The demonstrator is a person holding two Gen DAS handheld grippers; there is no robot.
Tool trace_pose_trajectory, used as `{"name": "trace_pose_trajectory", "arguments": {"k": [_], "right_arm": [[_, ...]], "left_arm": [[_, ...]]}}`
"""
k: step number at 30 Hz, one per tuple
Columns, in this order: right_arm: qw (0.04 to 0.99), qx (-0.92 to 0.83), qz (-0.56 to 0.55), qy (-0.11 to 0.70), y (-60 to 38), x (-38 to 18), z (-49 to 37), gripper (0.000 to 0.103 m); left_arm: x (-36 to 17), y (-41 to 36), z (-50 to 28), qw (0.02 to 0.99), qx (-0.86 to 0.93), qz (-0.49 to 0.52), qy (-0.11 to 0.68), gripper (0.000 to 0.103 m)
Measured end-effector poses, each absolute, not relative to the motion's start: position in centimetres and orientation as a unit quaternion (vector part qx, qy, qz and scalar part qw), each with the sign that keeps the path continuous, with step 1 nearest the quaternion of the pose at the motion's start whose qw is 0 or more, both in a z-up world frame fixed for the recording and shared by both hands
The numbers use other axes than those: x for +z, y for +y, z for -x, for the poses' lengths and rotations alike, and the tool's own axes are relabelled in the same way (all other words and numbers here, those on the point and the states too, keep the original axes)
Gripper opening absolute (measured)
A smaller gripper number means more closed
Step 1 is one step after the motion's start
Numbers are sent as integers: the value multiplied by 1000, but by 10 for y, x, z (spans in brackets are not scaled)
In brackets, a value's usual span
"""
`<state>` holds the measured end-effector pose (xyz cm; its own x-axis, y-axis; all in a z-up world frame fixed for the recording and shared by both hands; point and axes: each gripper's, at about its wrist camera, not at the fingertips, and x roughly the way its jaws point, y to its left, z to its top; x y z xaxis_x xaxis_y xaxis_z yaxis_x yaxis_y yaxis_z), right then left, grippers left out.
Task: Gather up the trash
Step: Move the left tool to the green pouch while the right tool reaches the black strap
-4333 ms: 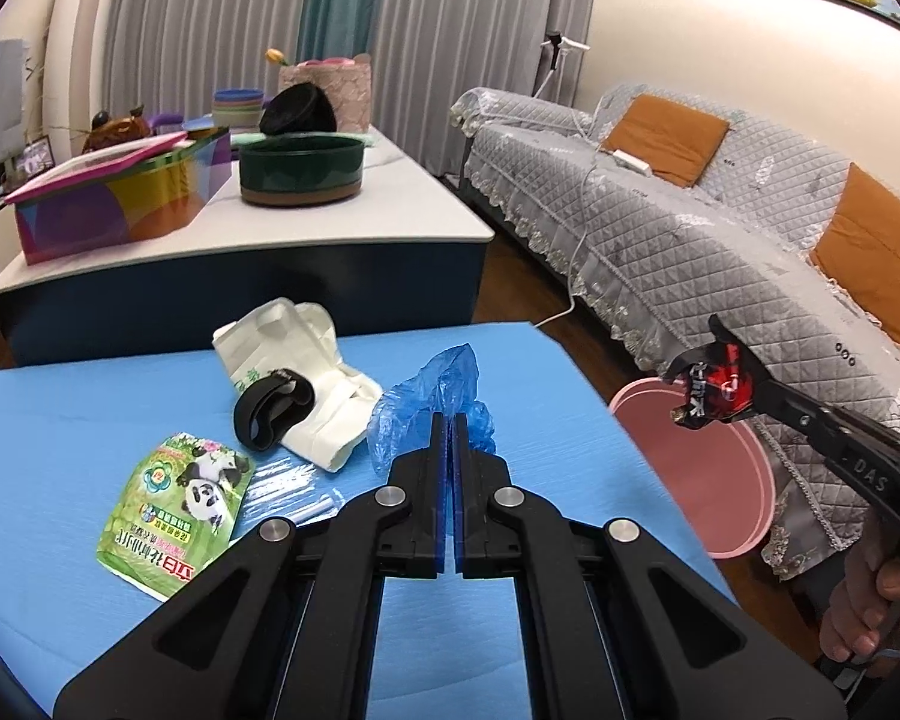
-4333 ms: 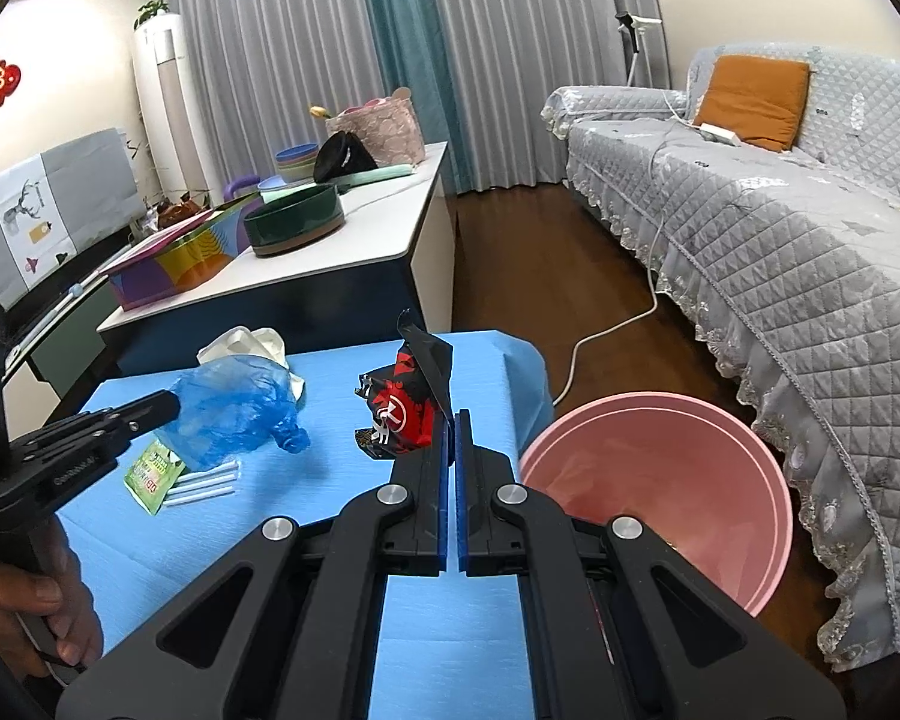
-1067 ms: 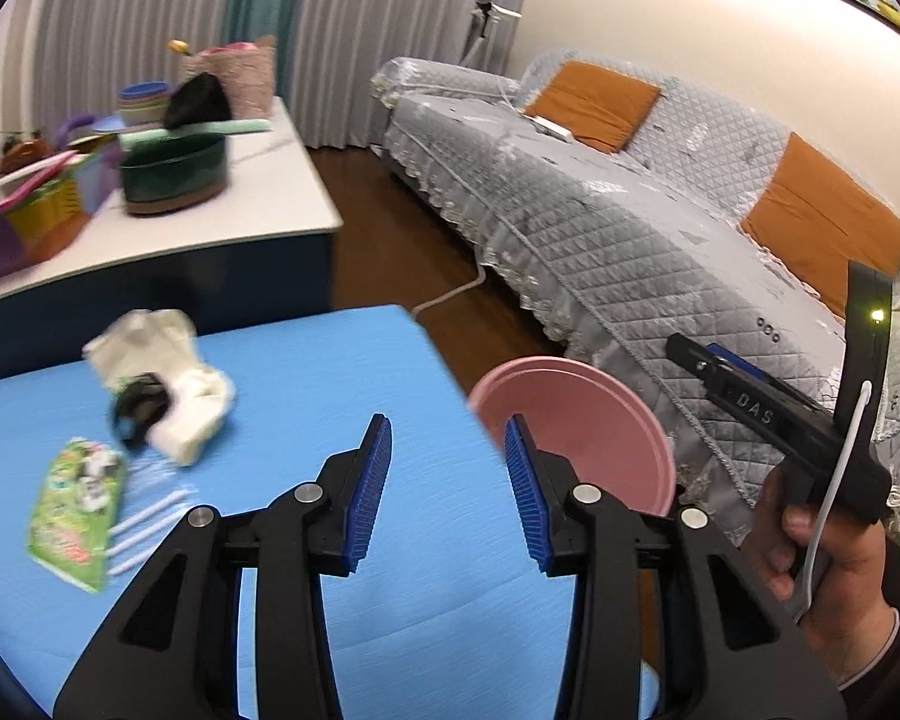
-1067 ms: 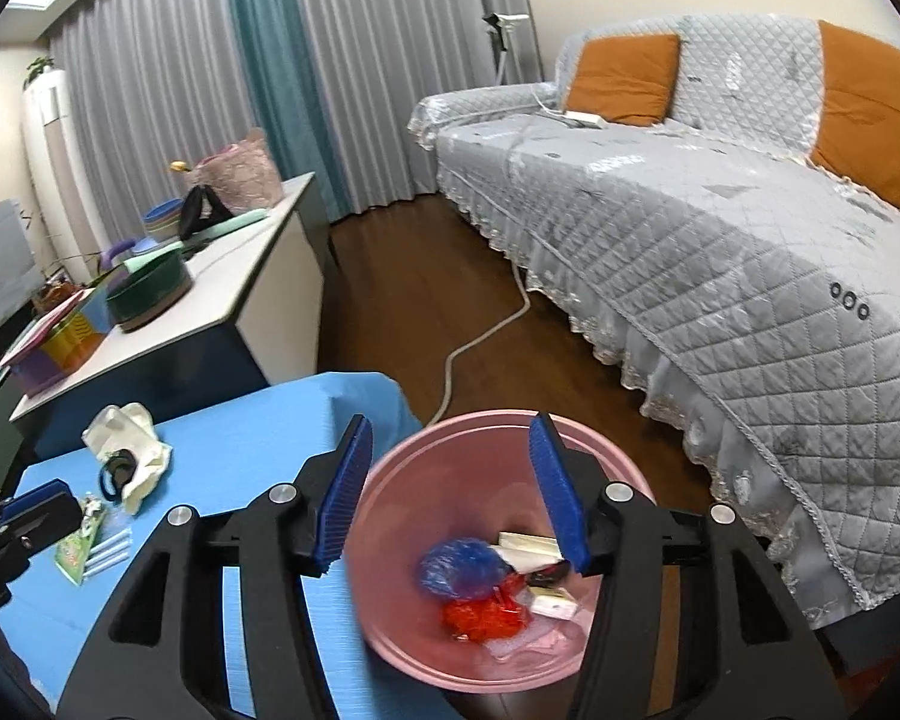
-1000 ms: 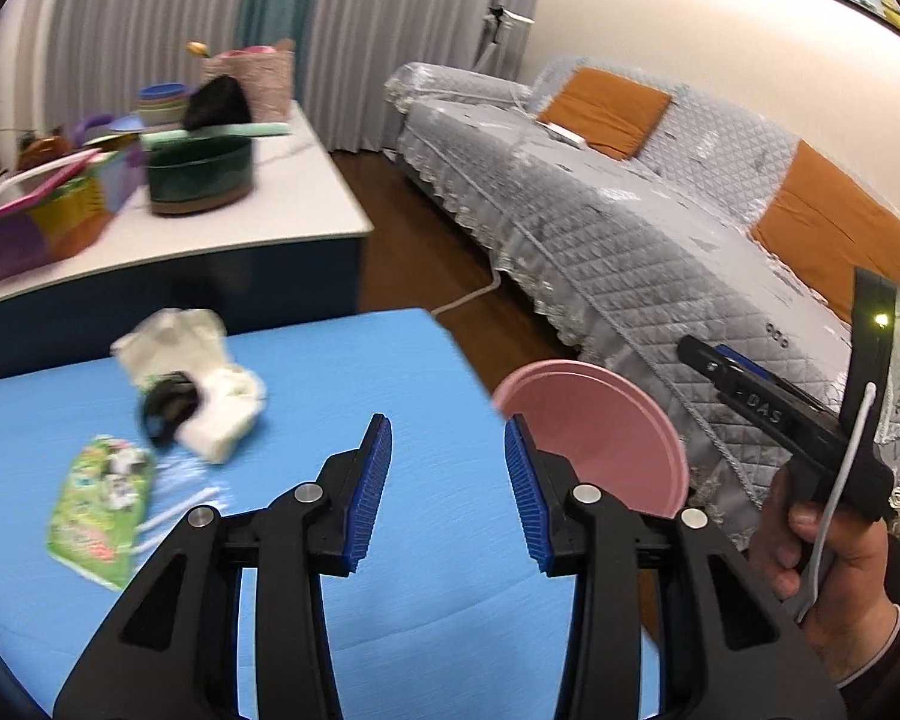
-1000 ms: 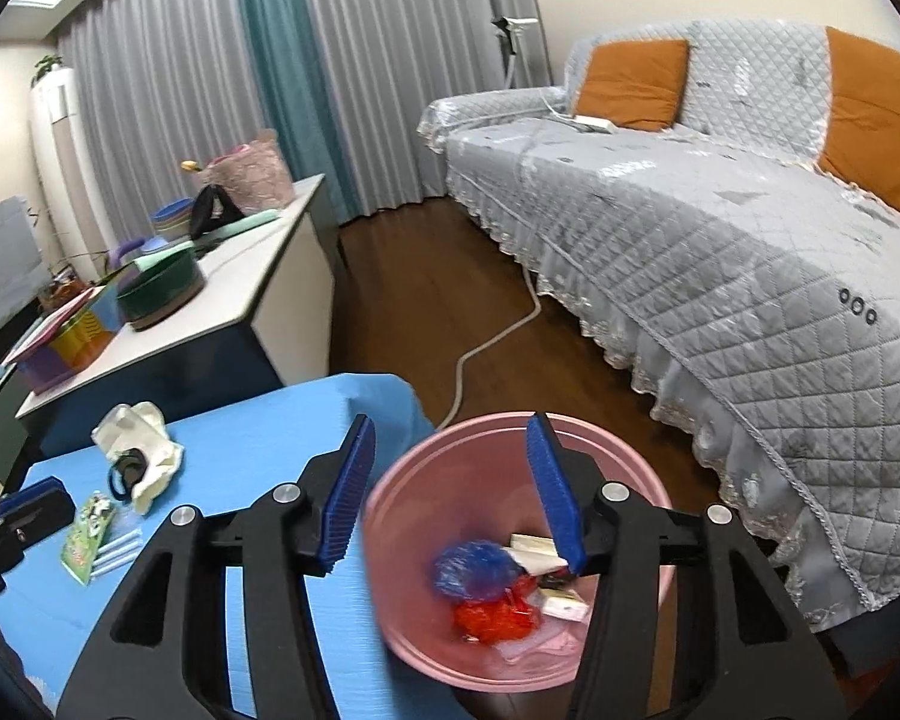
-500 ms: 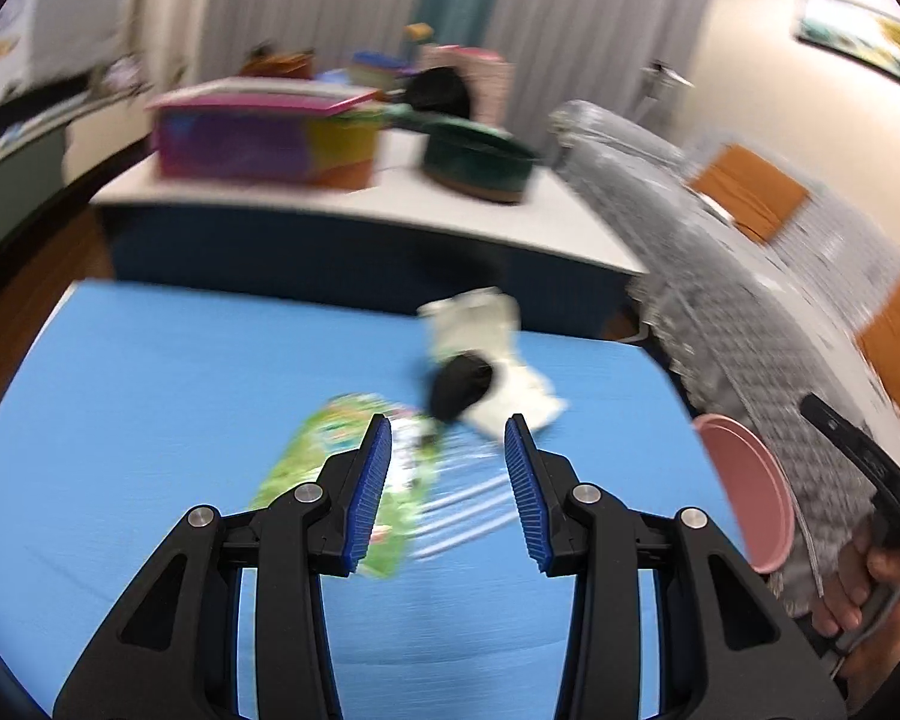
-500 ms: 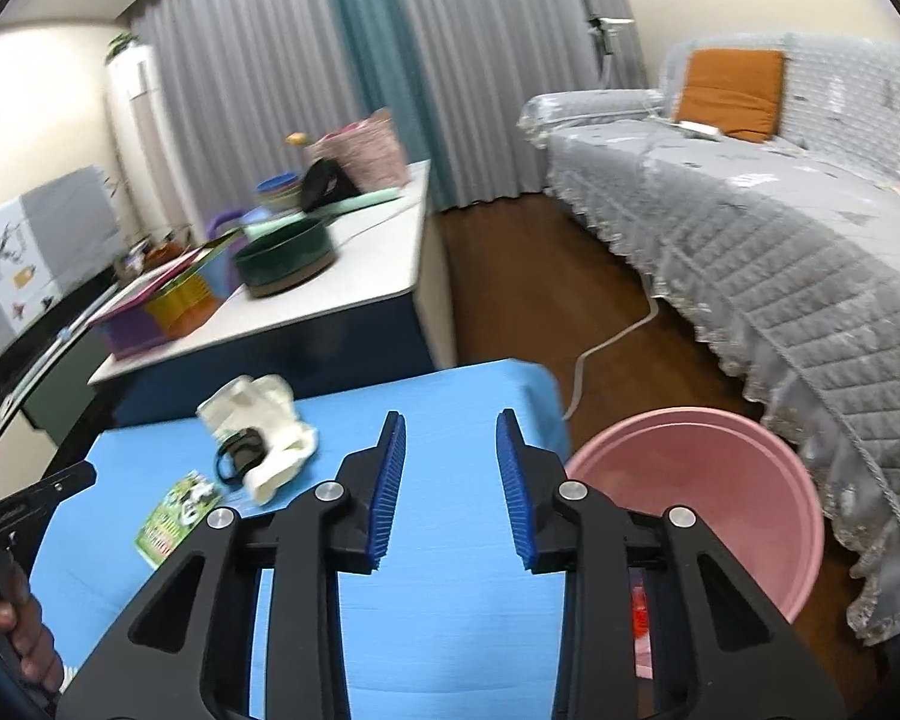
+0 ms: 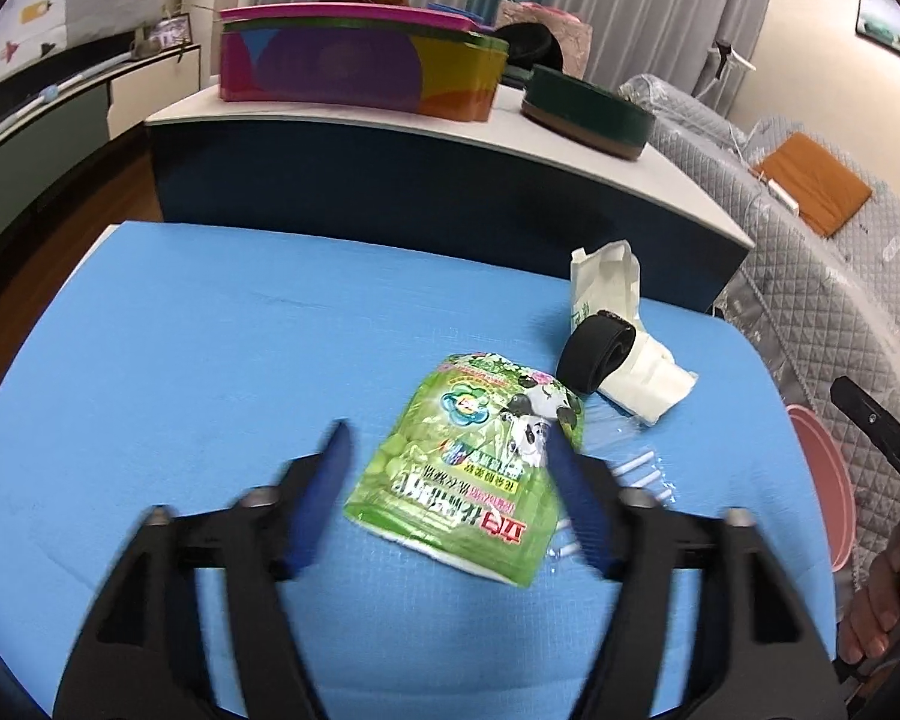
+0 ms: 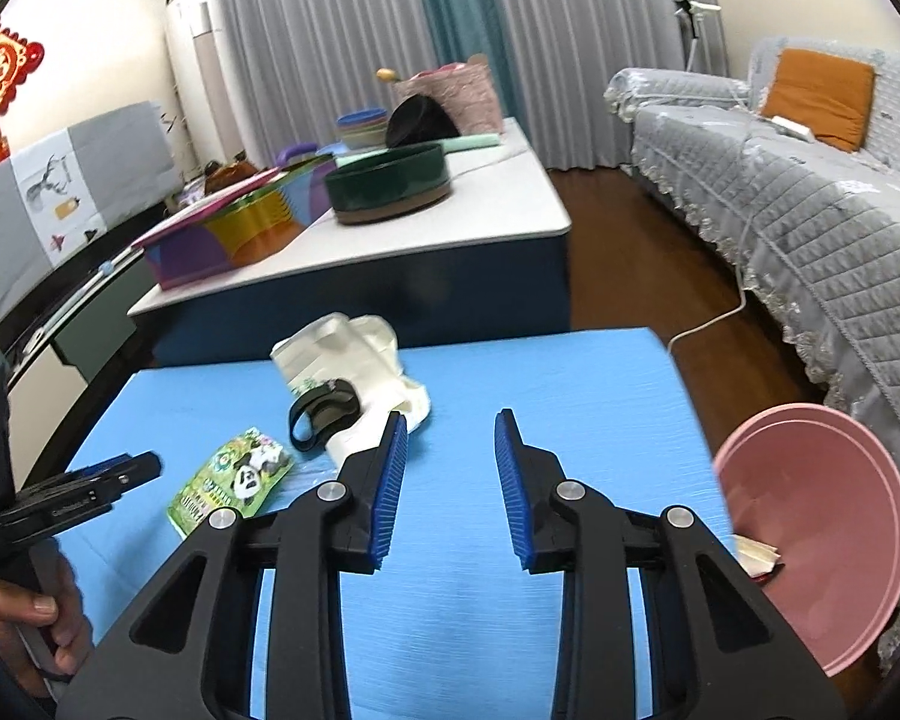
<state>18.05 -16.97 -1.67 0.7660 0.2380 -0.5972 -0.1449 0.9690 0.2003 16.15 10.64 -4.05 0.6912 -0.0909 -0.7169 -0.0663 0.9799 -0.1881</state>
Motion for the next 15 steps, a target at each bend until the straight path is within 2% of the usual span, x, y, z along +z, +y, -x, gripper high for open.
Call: {"name": "trace_pose_trajectory", "arguments": {"k": [2,4,7,15], "right_arm": [[934,106,-71,333,-165,-21,-183,32],[933,109,-72,336,-164,-23,-184,32],[931,111,-71,340,-162,-25,-187,38],[925,122,-67,354,-156,-35,-196,39]], "left_arm": [[-44,104,-167,913,0,91,398,88],[-50,101,-177,907,2,87,412,92],[-62,94,-190,897,1,81,434,94],[-88,67,-205,875,1,-6,485,95]]}}
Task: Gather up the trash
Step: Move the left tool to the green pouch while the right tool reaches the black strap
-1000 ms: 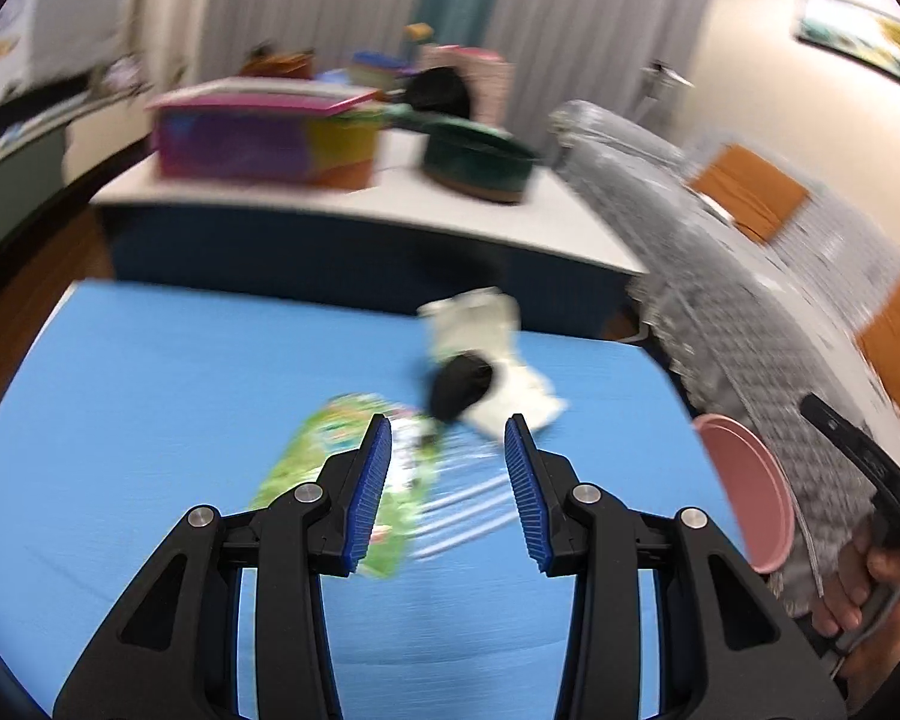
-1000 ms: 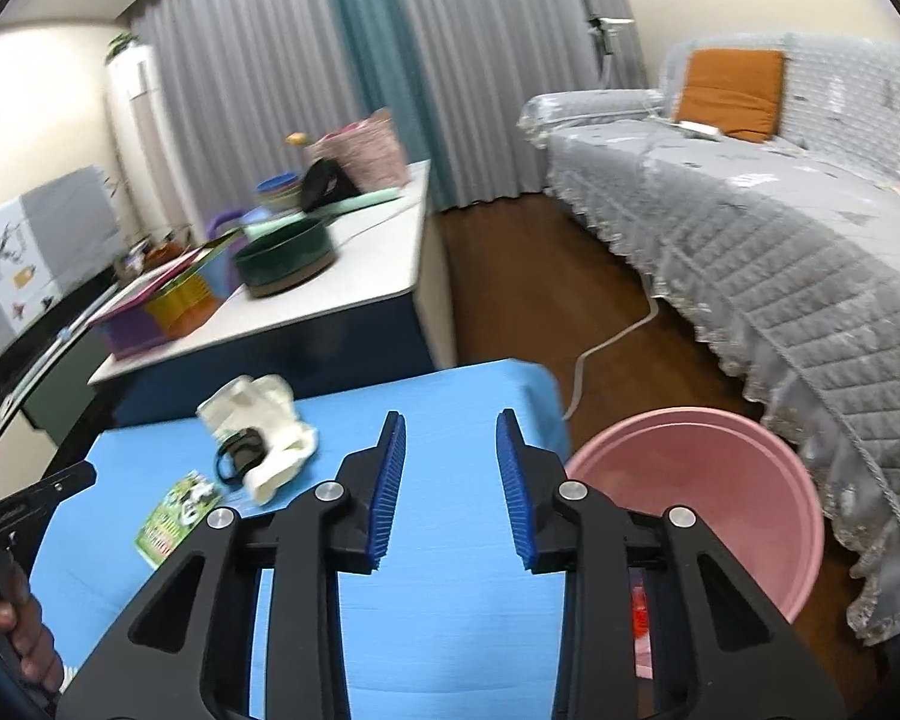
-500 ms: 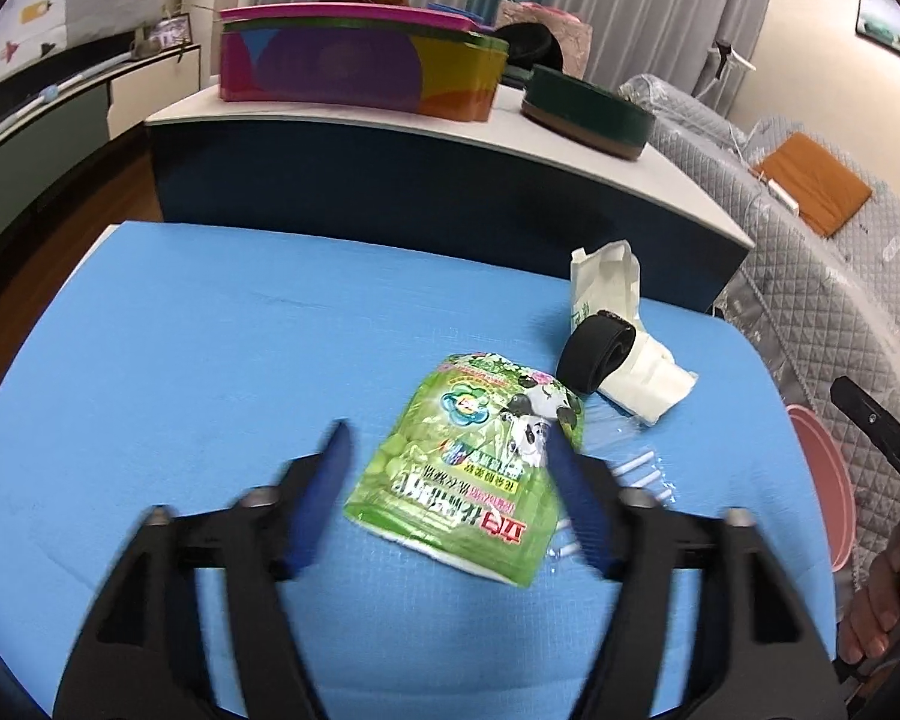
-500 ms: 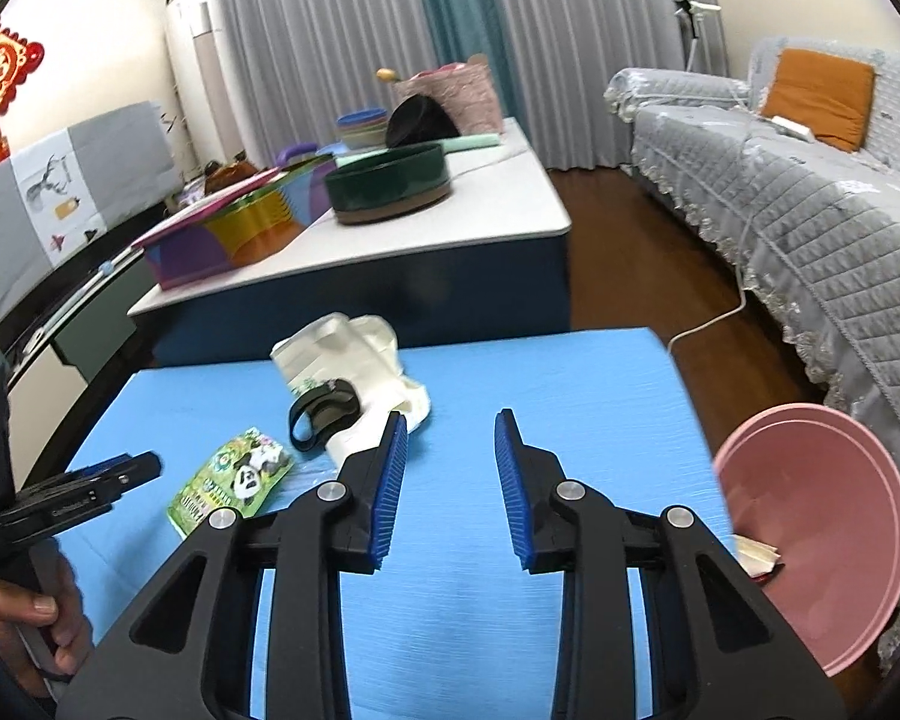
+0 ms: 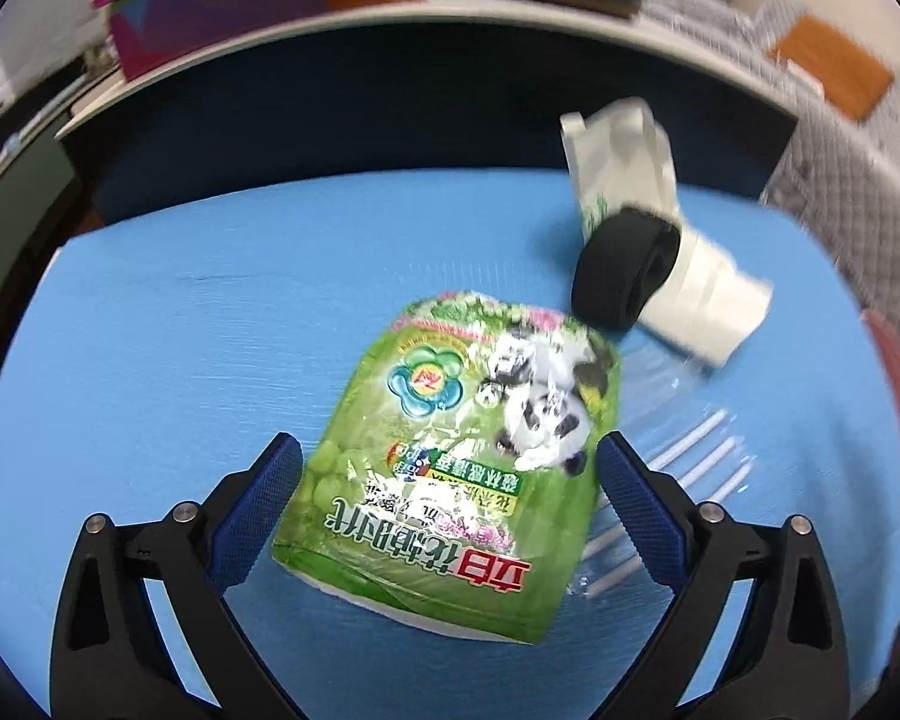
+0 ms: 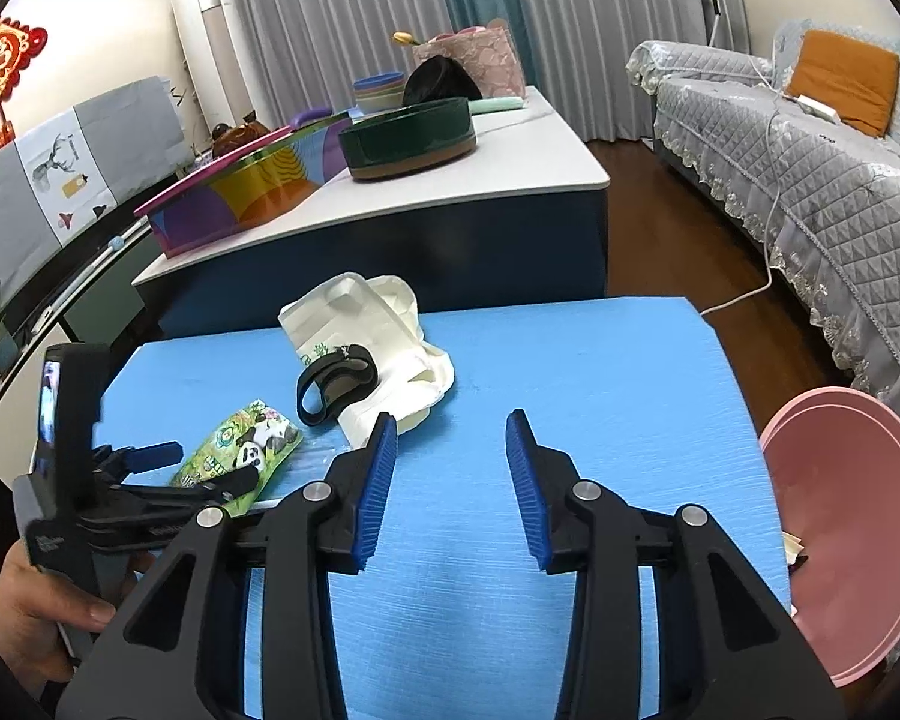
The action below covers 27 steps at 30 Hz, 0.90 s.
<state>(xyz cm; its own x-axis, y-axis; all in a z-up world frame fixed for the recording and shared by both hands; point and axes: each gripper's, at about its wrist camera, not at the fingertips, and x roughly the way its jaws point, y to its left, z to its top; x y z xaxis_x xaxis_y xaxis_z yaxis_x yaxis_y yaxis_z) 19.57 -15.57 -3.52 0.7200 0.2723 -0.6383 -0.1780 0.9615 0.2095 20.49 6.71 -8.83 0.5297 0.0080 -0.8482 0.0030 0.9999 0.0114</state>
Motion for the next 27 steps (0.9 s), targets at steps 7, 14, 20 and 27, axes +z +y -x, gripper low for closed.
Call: {"name": "trace_pose_trajectory", "arguments": {"k": [7,14,20,27], "right_arm": [[919,142,-51,364,-143,-41,-200,39],[912,162,-53,373,-131,-39,-211,39],[906,177,-50,382,-107,-41,-243,51],[889,189,-47,415,-78,-60,-289,61]], "left_arm": [[-93,72,-208,866,-7,8,500,96],[-93,75,-214,862,-10,-4,507,96],[-90,80,-219,861,-14,-1,508,95],[-86,86,-217,862,-12,12,506,89]]}}
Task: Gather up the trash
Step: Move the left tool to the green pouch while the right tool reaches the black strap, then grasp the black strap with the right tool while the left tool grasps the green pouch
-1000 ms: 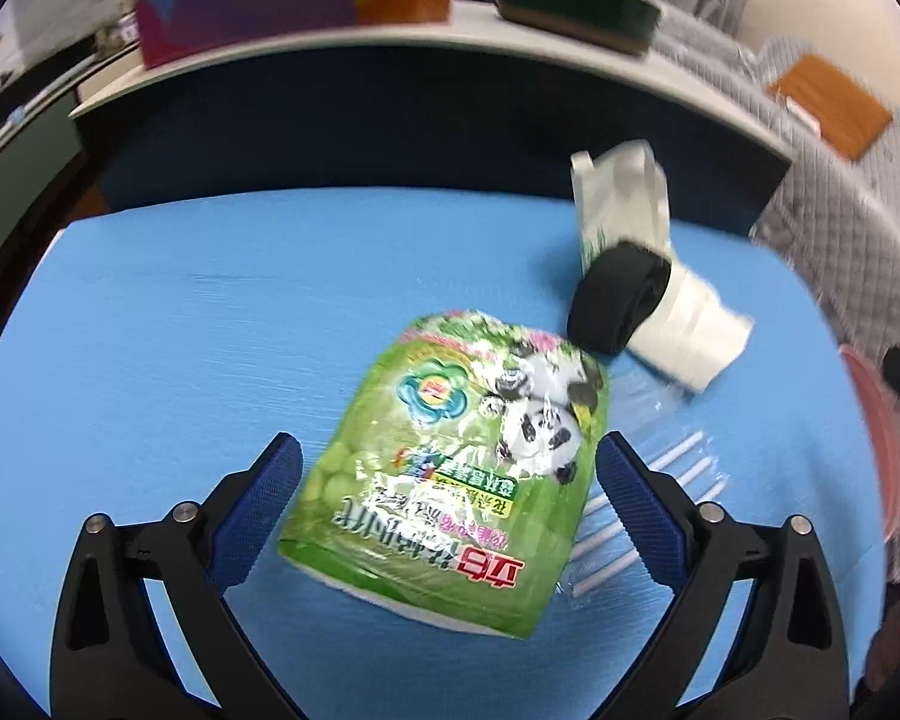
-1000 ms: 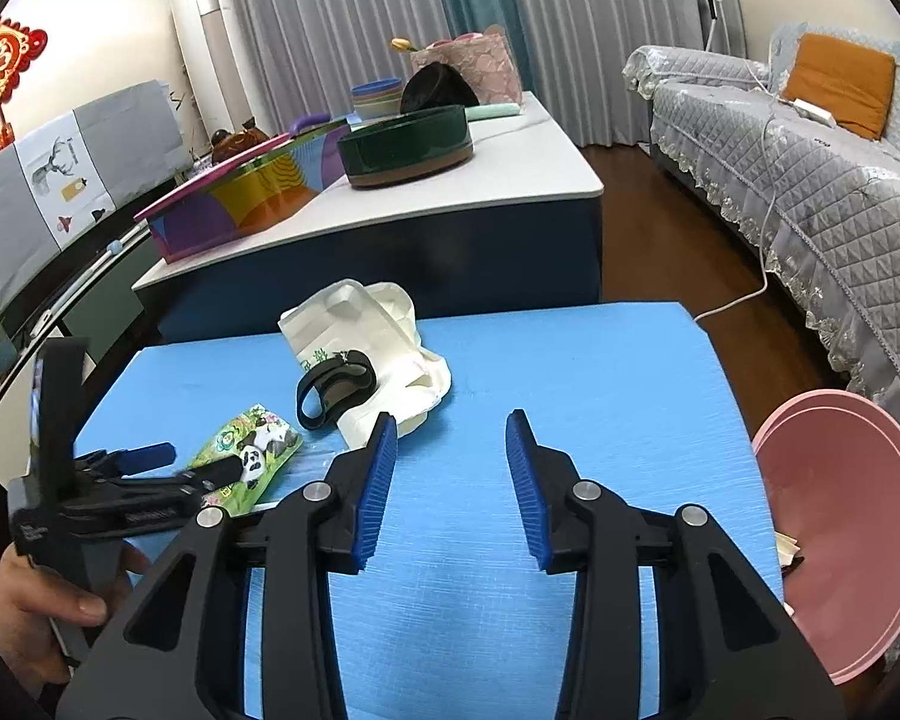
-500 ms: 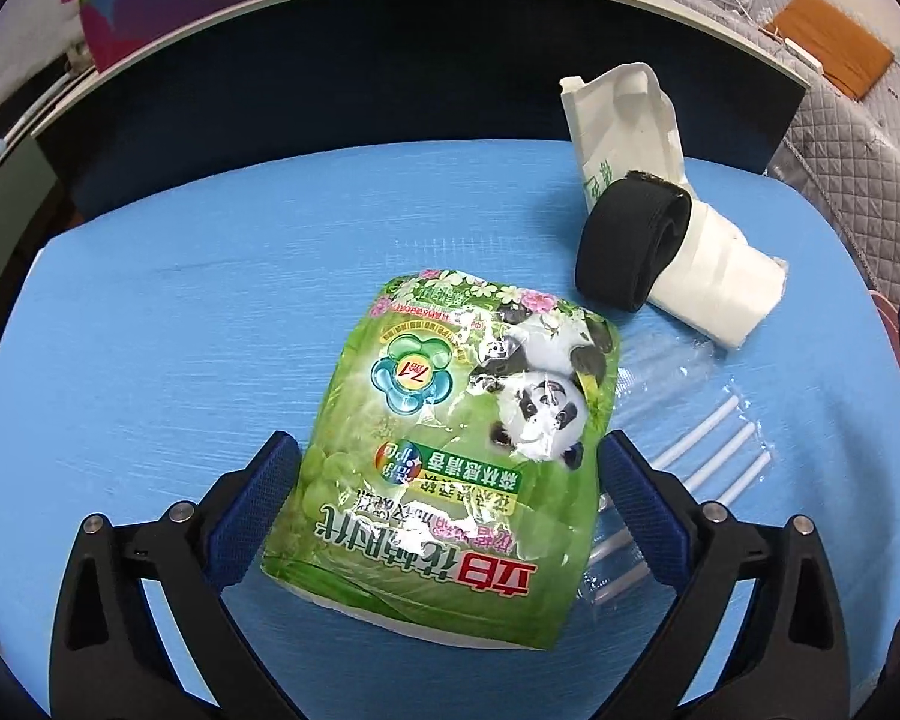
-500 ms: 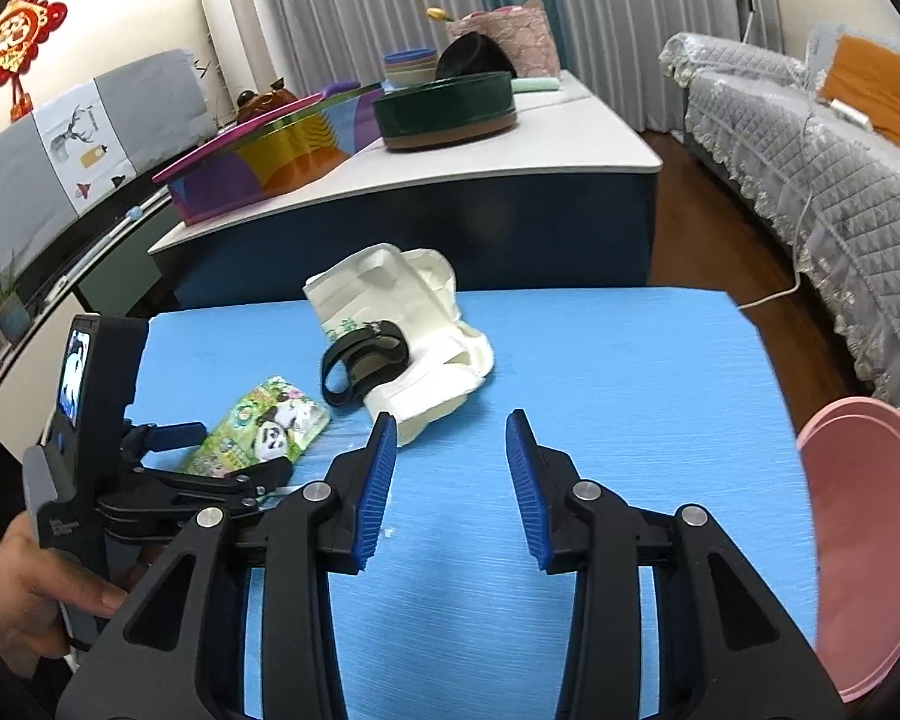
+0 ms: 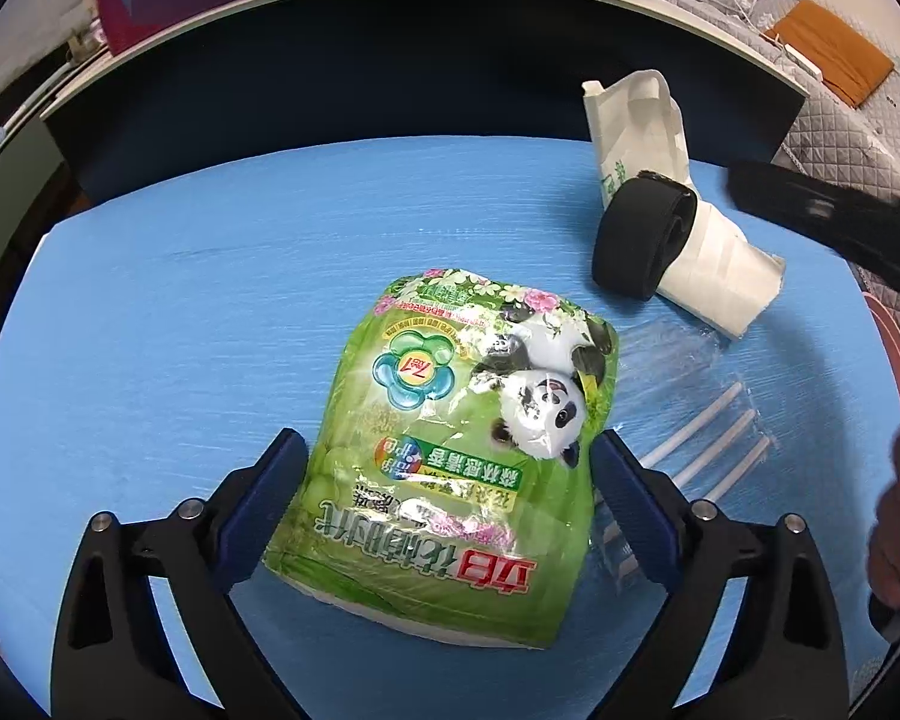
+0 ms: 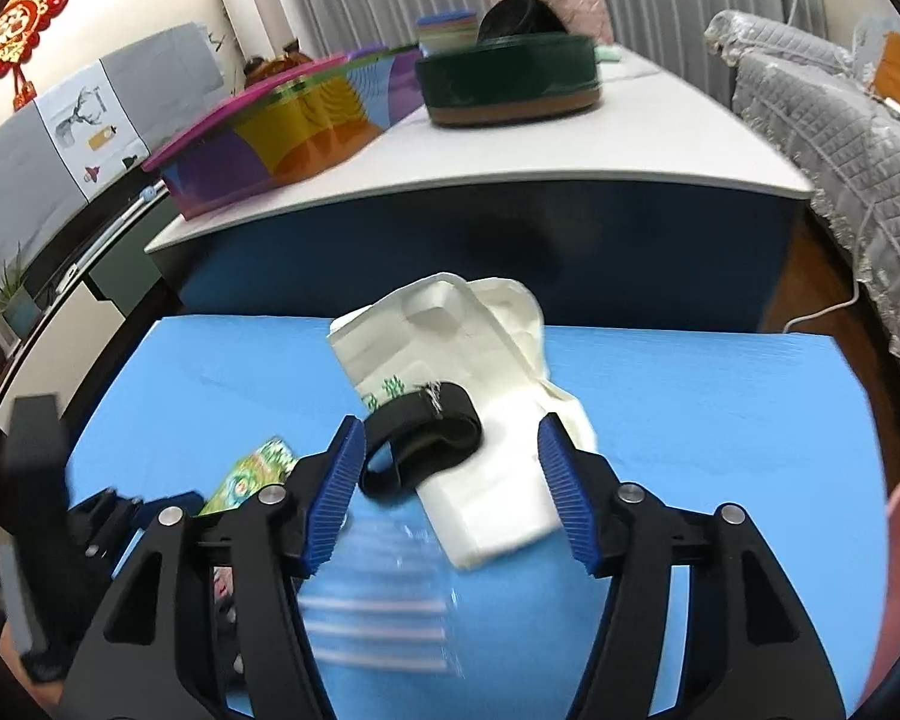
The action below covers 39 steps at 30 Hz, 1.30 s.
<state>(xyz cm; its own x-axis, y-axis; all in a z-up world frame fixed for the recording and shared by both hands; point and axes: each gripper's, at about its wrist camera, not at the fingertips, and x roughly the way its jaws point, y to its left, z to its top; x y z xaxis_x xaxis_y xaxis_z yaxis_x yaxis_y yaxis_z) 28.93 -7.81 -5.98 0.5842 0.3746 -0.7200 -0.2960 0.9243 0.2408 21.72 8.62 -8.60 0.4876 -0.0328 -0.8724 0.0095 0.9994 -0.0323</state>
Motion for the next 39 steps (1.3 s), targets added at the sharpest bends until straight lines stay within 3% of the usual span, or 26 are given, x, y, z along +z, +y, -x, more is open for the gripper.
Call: {"name": "trace_pose_trajectory", "arguments": {"k": [2,8,10,11,13,15,39], "right_arm": [[881,196,-45,428,-71,-67,-298,61],[868,211,-8,450,-50,-83,-307,59],[867,211,-6,451,-49,-83,-306,50],[867,210,-5,452,-49,-83,-306,45],[865,211,-10,455,-51,-82,-306,25],[863,216,-14,456,-55,-79,-304,13],[878,244,-35,409,-161,9,-163,10]], "left_arm": [[-82,94,-216,863,-1,24,504,70],[-79,100,-214,865,-4,28,502,65],[-78,103,-215,863,-14,46,503,71],[-78,105,-216,862,-19,55,504,80],[-79,109,-216,862,-20,62,503,87],[-80,107,-217,862,-20,56,503,93],[-94,57,-223,860,-4,-1,510,96]]}}
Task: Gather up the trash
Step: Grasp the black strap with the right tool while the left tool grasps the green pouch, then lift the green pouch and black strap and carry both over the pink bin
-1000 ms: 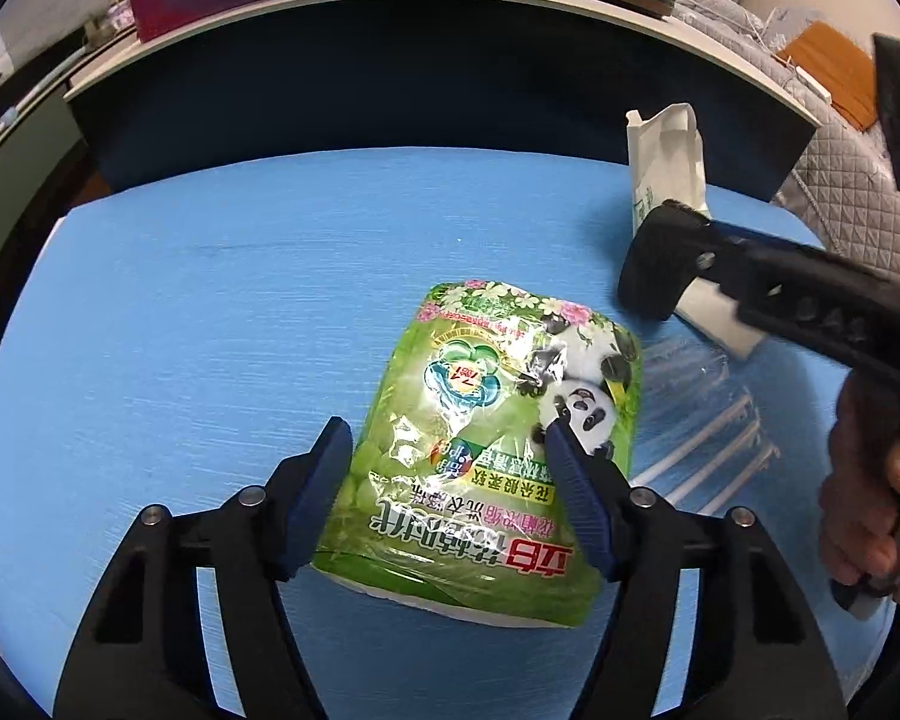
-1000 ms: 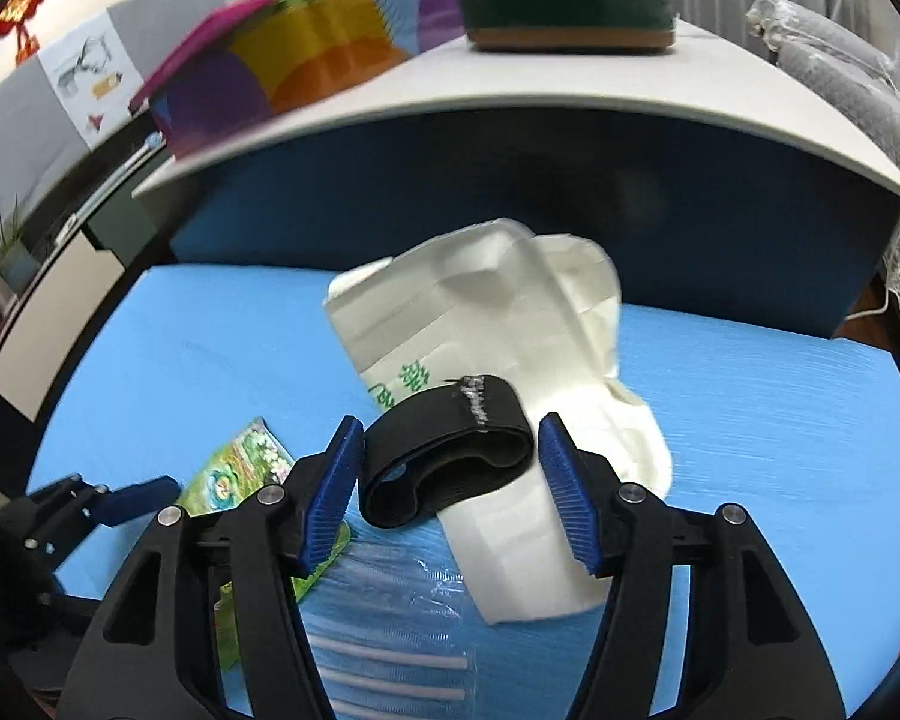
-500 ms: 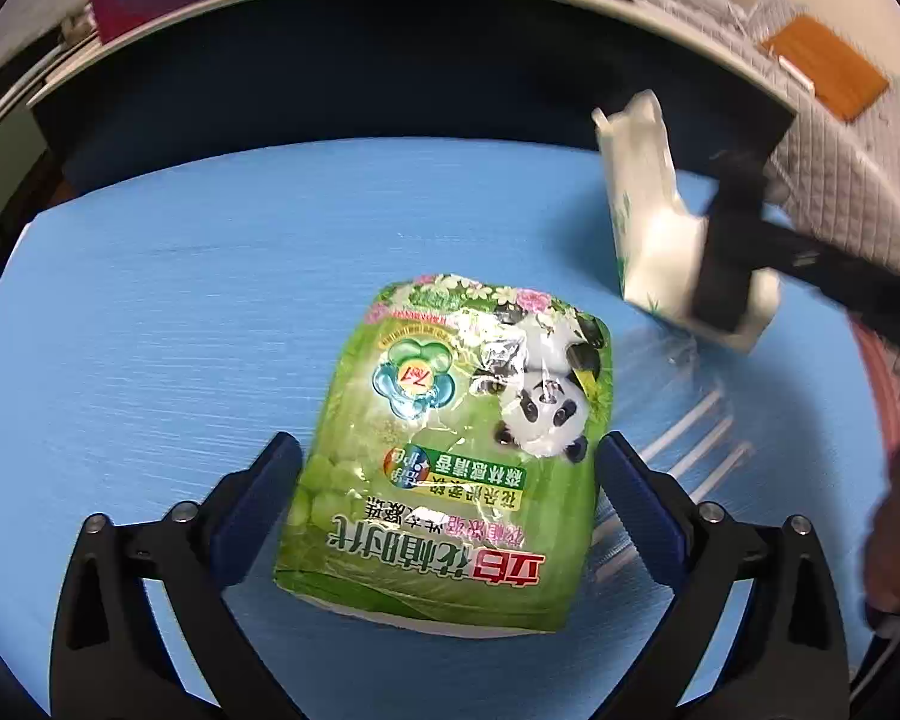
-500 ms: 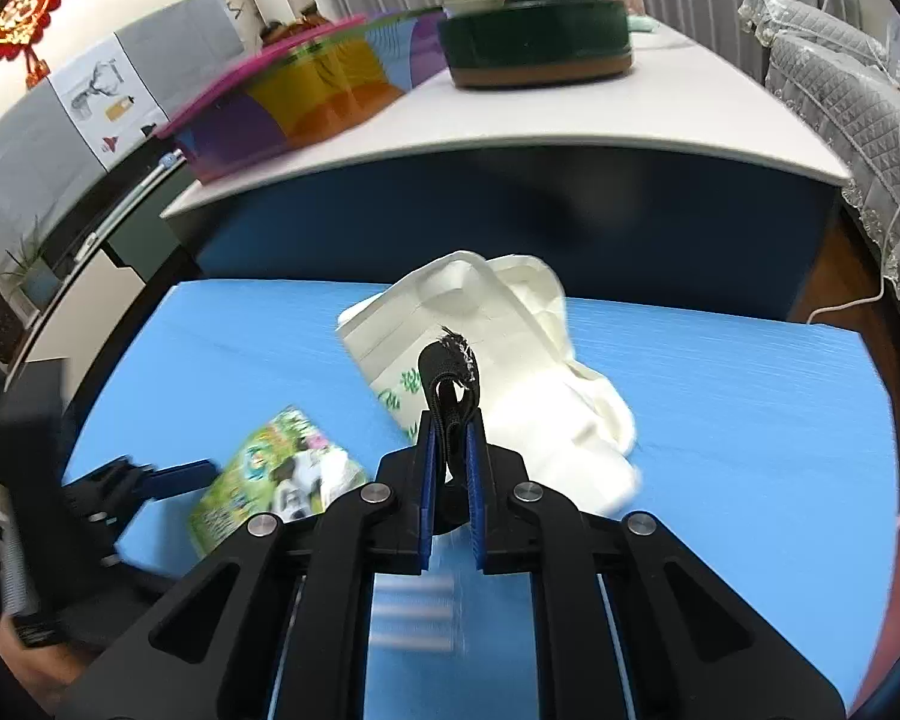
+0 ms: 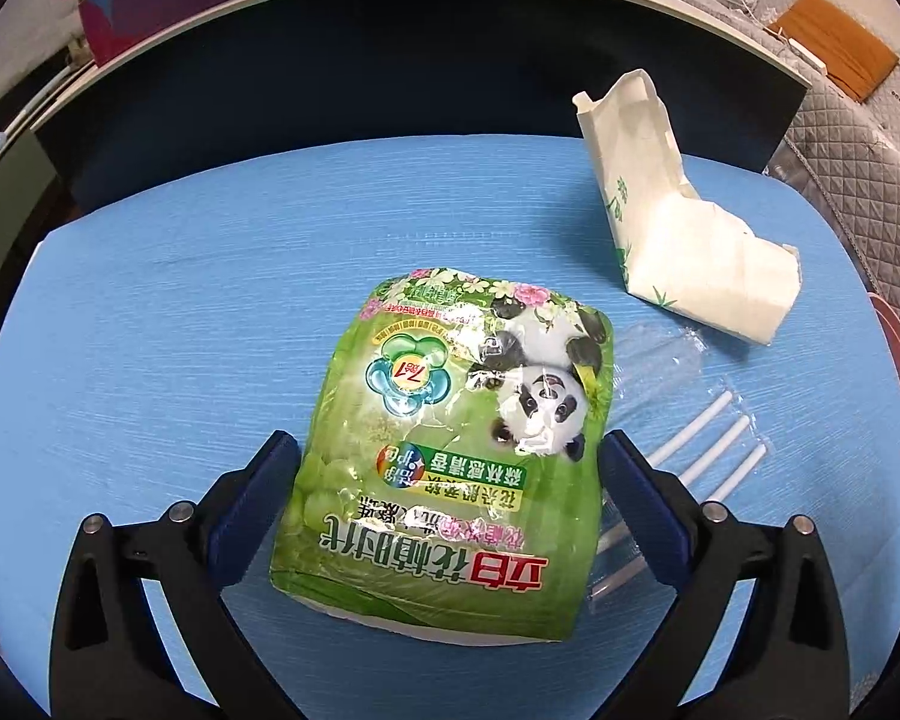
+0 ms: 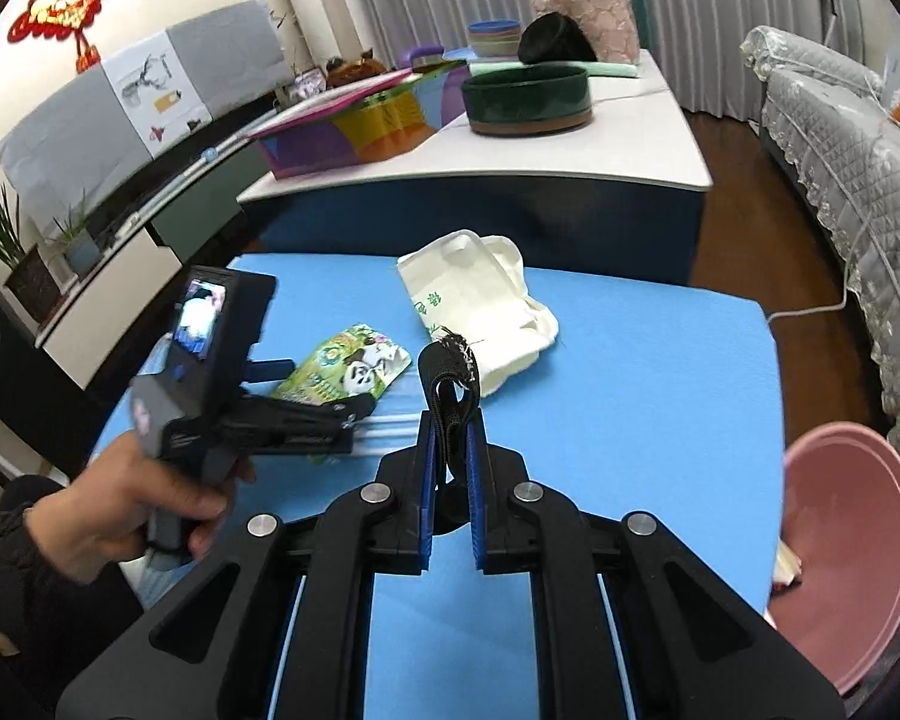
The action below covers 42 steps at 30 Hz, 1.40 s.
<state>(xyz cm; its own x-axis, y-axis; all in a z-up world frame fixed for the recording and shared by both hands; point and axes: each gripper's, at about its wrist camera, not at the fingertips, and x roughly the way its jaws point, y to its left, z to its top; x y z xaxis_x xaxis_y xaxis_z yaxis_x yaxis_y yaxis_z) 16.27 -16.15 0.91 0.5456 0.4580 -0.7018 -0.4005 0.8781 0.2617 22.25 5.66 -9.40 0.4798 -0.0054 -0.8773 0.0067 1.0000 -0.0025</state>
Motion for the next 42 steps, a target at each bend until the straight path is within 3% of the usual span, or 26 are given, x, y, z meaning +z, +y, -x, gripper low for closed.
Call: {"name": "trace_pose_trajectory", "arguments": {"k": [10,17,35,37,38,42], "right_arm": [[878,209,-92,421,-189,-19,-143,10],[878,204,-85,424,-201,-26,-129,10],[883,201,-91,415,-207,-19,-117,10],[883,201,-90,414,-207,-18,-115,10],[884,200,-89,413,-207,-18,-114,10],[886,196,-89,411,-210,-16,-111,10]], "left_arm": [[-90,60,-206,862,-2,-8,507,84],[-84,61,-194,864,5,-3,504,61],[-40,69,-163,891,-1,23,454,49],[-43,66,-162,888,-4,19,459,44],[-45,67,-161,887,-6,23,462,35],[-40,63,-156,890,-12,23,455,34]]}}
